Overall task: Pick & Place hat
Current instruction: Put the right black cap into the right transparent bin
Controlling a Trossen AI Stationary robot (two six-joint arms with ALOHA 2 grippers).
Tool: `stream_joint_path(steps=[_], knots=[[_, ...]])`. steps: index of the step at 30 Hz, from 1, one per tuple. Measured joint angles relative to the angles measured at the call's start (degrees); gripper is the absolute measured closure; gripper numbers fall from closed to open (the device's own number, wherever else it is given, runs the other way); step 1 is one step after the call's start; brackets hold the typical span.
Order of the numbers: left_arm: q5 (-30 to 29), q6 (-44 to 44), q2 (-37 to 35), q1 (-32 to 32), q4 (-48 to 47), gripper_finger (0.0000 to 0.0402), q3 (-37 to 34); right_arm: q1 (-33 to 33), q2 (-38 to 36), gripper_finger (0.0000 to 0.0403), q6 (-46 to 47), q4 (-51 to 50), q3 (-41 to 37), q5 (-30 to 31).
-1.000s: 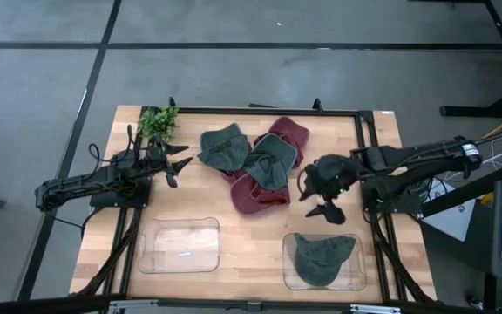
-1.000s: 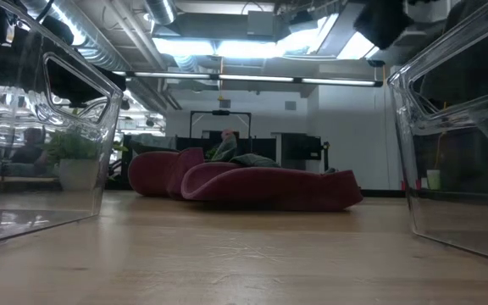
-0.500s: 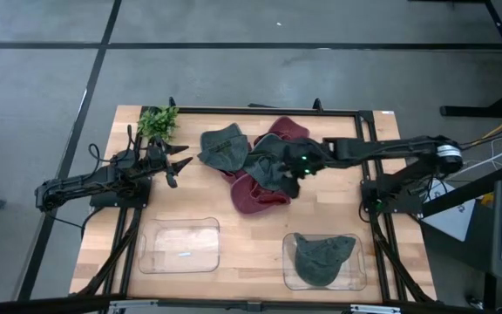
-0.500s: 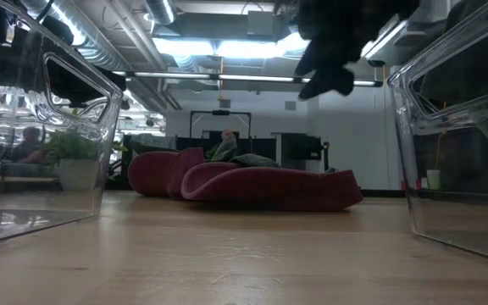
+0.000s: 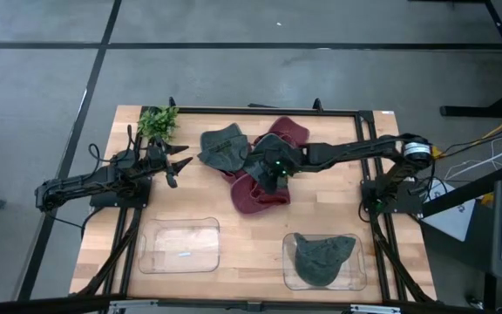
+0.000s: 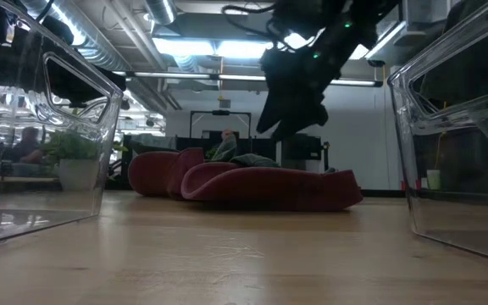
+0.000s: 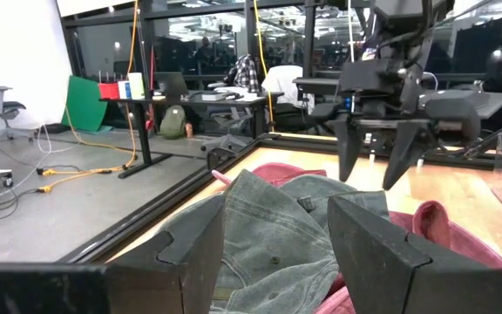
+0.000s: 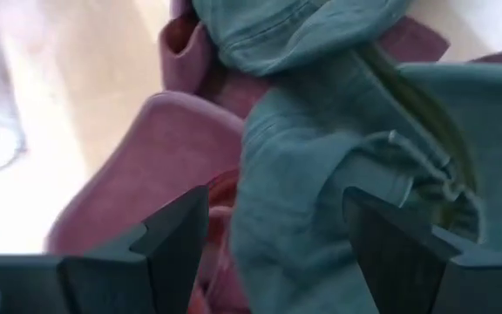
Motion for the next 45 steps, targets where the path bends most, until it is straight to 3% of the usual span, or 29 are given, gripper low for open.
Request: stream_joint_path(steps=[11, 19, 27, 37, 45], knots=[[0.01, 0.00, 0.00, -0.01, 0.00, 0.0203, -0.01, 2.41, 4.83, 0.0139, -2.82, -8.40, 6.29, 8.37], [-0.01, 0.00, 0.00, 0.00, 0.00, 0.0203, 0.01, 6.02, 4.90, 0.0139, 7.86, -10.22, 6.39, 9.25], [0.00, 0.00, 0.00, -0.01, 0.00, 0.0203, 0.00, 7.37, 7.05, 0.0139, 12.29, -10.43, 6.54, 9.71], [-0.01, 0.00, 0.00, 0.00, 0.00, 0.0203, 0.01, 7.54, 12.31, 0.0139, 9.01, -17.83, 15.48, 16.19], [-0.01, 0.00, 0.00, 0.00, 0.00, 0.0203, 0.00, 8.42, 16.08, 0.0139, 9.77, -18.53, 18.65, 12.28]])
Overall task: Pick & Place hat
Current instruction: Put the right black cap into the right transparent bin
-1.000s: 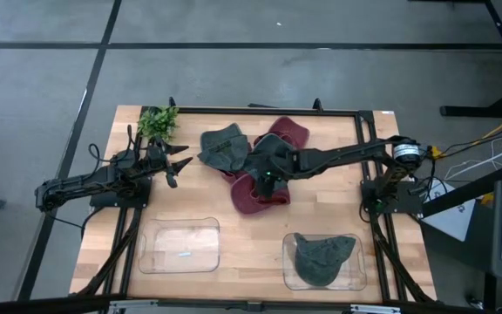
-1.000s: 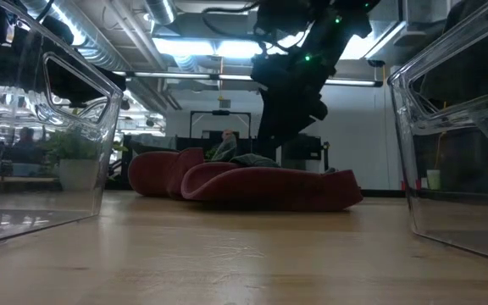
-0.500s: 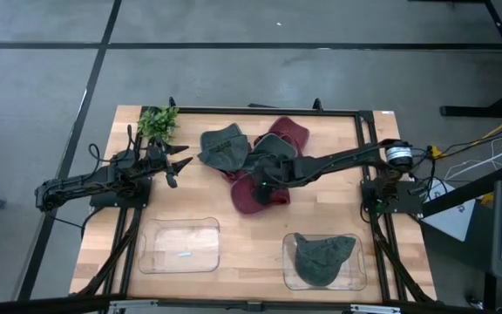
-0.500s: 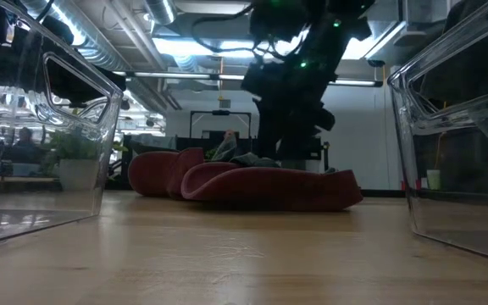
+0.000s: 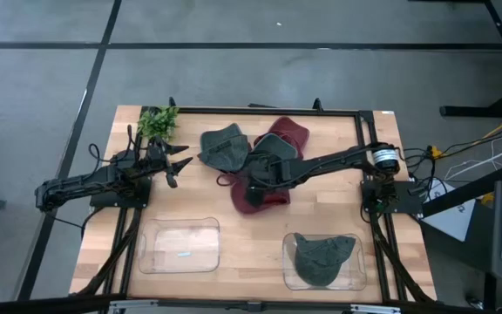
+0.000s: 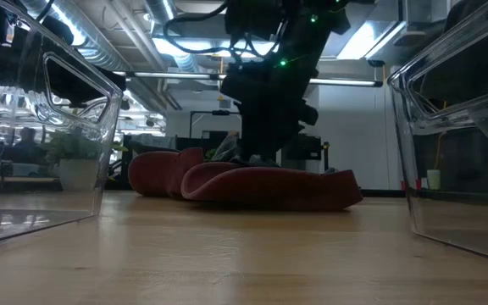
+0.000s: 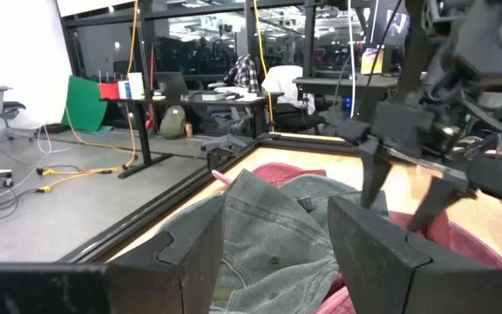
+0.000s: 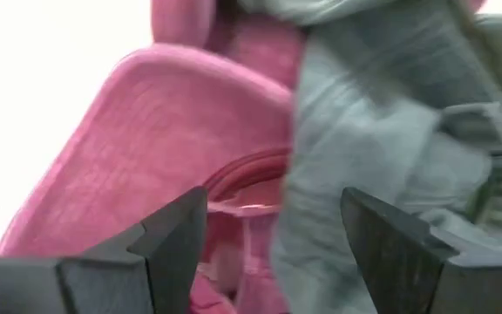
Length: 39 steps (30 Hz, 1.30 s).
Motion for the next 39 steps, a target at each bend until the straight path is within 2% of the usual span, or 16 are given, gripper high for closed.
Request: stream_joint_path(steps=[7, 11, 15, 21, 26, 29, 39], knots=[[0.00, 0.00, 0.00, 0.00, 0.00, 0.0203, -0.01, 0.73, 2.40, 0.0139, 1.81, -0.52, 0.34, 0.98], [0.00, 0.00, 0.00, -0.02, 0.00, 0.0203, 0.01, 0.73, 3.14, 0.0139, -0.26, -0.32, 0.34, 4.83], [0.00, 0.00, 0.00, -0.02, 0.00, 0.0203, -0.01, 0.71, 4.16, 0.0139, -2.79, 0.75, 0.34, 5.72], [0.00, 0.00, 0.00, -0.01, 0.00, 0.0203, 0.00, 0.69, 5.54, 0.0139, -6.96, 1.79, 0.34, 13.70], [0.00, 0.00, 0.00, -0.01, 0.00, 0.0203, -0.01, 0.62, 5.58, 0.0144, -8.52, 1.80, 0.31, 16.44], [0.00, 0.00, 0.00, -0.01, 0.00, 0.0203, 0.01, 0.50, 5.58, 0.0168, -8.54, 1.79, 0.29, 17.00], [0.00, 0.00, 0.00, 0.00, 0.00, 0.0203, 0.00, -0.12, 5.58, 0.0307, -9.30, 1.77, 0.27, 17.09]])
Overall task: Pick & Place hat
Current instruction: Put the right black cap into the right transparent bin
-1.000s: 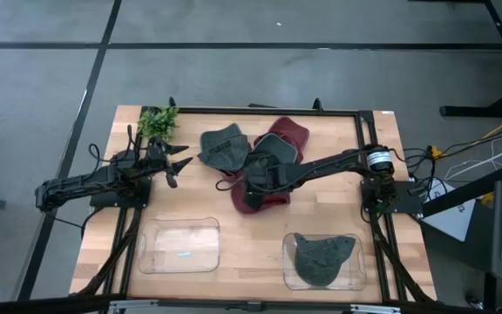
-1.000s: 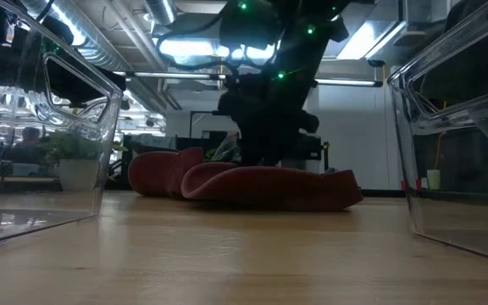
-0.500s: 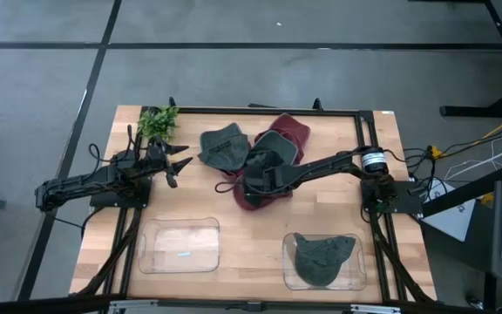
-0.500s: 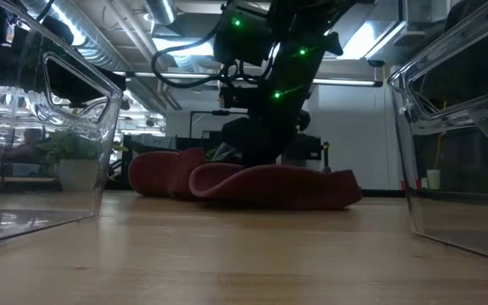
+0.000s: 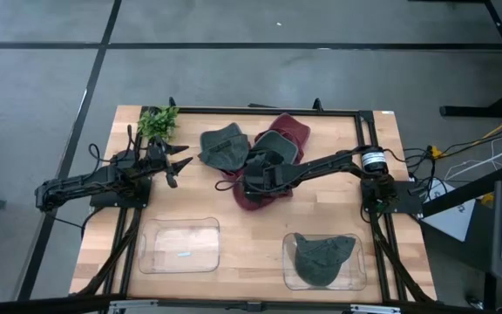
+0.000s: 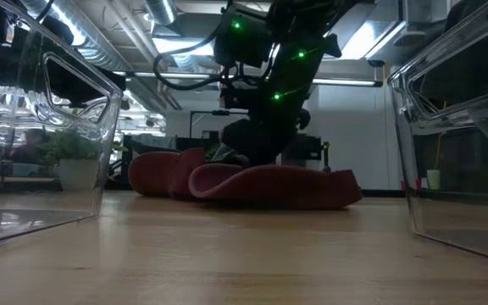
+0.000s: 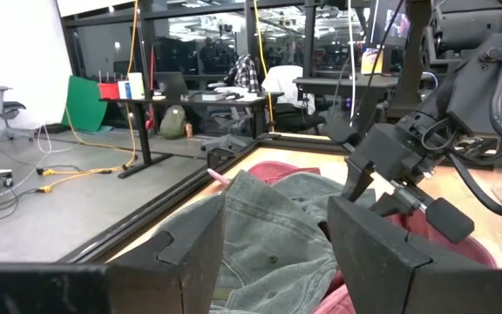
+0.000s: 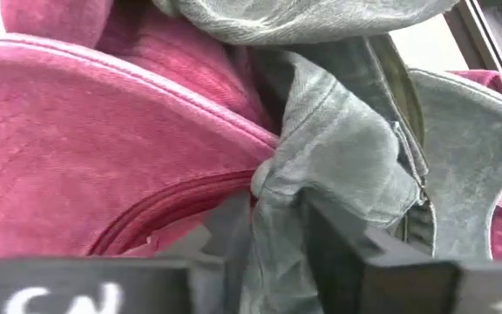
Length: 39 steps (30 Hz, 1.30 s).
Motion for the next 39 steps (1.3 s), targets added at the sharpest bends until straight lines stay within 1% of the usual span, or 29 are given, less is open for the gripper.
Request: stream_joint_path(steps=[4, 9, 16, 21, 28, 32, 37, 39], knots=[[0.00, 0.00, 0.00, 0.00, 0.00, 0.0203, 0.00, -0.44, 0.00, 0.0348, -2.24, 0.02, 0.00, -0.80], [0.00, 0.00, 0.00, 0.00, 0.00, 0.0203, 0.01, -1.51, -0.02, 0.0392, -2.44, 0.62, -0.01, -6.28], [0.00, 0.00, 0.00, -0.01, 0.00, 0.0203, 0.00, -2.38, -0.14, 0.0389, -3.70, 1.53, 0.07, -13.08], [0.00, 0.00, 0.00, 0.00, 0.00, 0.0203, -0.01, -3.55, -0.17, 0.0397, -4.48, 0.24, 2.47, -18.60], [0.00, 0.00, 0.00, -0.02, 0.00, 0.0203, 0.00, -5.20, -0.17, 0.0398, -7.58, -7.72, 11.01, -23.07], [0.00, 0.00, 0.00, 0.00, 0.00, 0.0203, 0.00, -6.33, -0.20, 0.0398, -8.36, -12.68, 17.65, -26.02], [0.00, 0.00, 0.00, -0.02, 0.00, 0.0203, 0.00, -7.97, -0.23, 0.0398, -10.15, -19.08, 27.00, -28.28], [0.00, 0.00, 0.00, -0.02, 0.00, 0.0203, 0.00, -8.88, -0.24, 0.0398, -10.72, -21.49, 30.88, -30.34]])
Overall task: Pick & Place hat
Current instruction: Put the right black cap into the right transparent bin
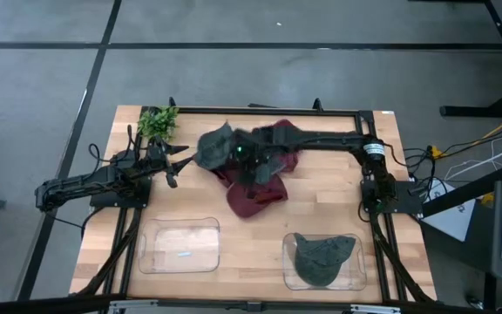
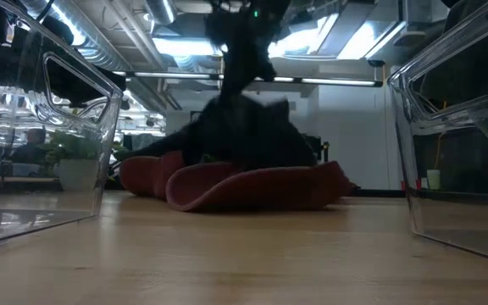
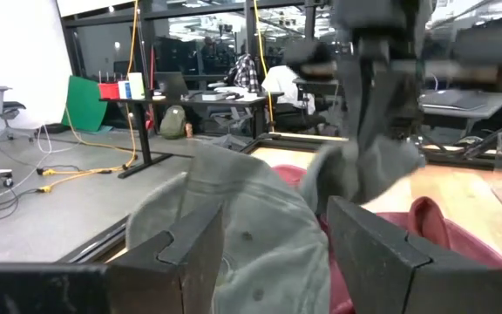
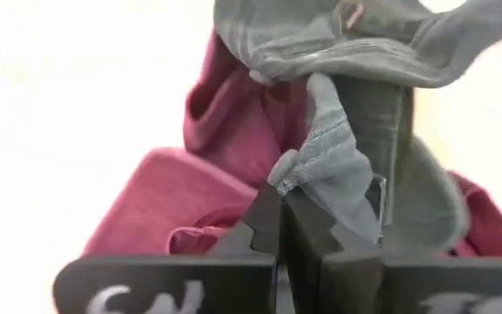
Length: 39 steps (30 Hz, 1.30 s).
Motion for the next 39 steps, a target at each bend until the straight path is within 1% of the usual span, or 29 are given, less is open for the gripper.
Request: stream_joint_path(steps=[4, 8, 13, 17, 20, 22, 25, 30, 34, 39], knots=[[0.00, 0.00, 0.00, 0.00, 0.00, 0.0203, -0.01, -2.10, 0.00, 0.0398, 0.87, -2.13, 7.42, -6.18], [0.00, 0.00, 0.00, 0.02, 0.00, 0.0203, -0.01, -4.25, -0.02, 0.0398, 4.50, -2.32, 13.83, -16.29], [0.00, 0.00, 0.00, 0.02, 0.00, 0.0203, 0.01, -6.62, -0.04, 0.0398, 7.60, -2.25, 19.88, -28.43], [0.01, 0.00, 0.00, 0.01, 0.00, 0.0203, -0.01, -8.36, -0.95, 0.0398, 11.86, 1.05, 19.78, -40.23], [0.00, 0.00, 0.00, 0.00, 0.00, 0.0203, 0.01, -9.13, -1.11, 0.0398, 13.07, 1.57, 19.78, -46.15], [0.00, 0.00, 0.00, 0.00, 0.00, 0.0203, -0.01, -9.75, -1.11, 0.0398, 12.47, 0.38, 19.78, -48.10], [0.01, 0.00, 0.00, 0.00, 0.00, 0.0203, 0.00, -10.43, -1.11, 0.0398, 9.03, -3.97, 19.36, -48.24], [0.02, 0.00, 0.00, 0.02, 0.00, 0.0203, -0.01, -10.59, -0.87, 0.0398, 2.57, -10.59, 13.95, -48.28], [0.01, 0.00, 0.00, 0.02, 0.00, 0.0203, 0.01, -9.88, -0.83, 0.0398, 0.58, -10.18, 8.89, -48.88], [0.02, 0.00, 0.00, 0.02, 0.00, 0.0203, 0.00, -9.29, -0.83, 0.0398, -5.42, -10.39, 3.33, -47.89]])
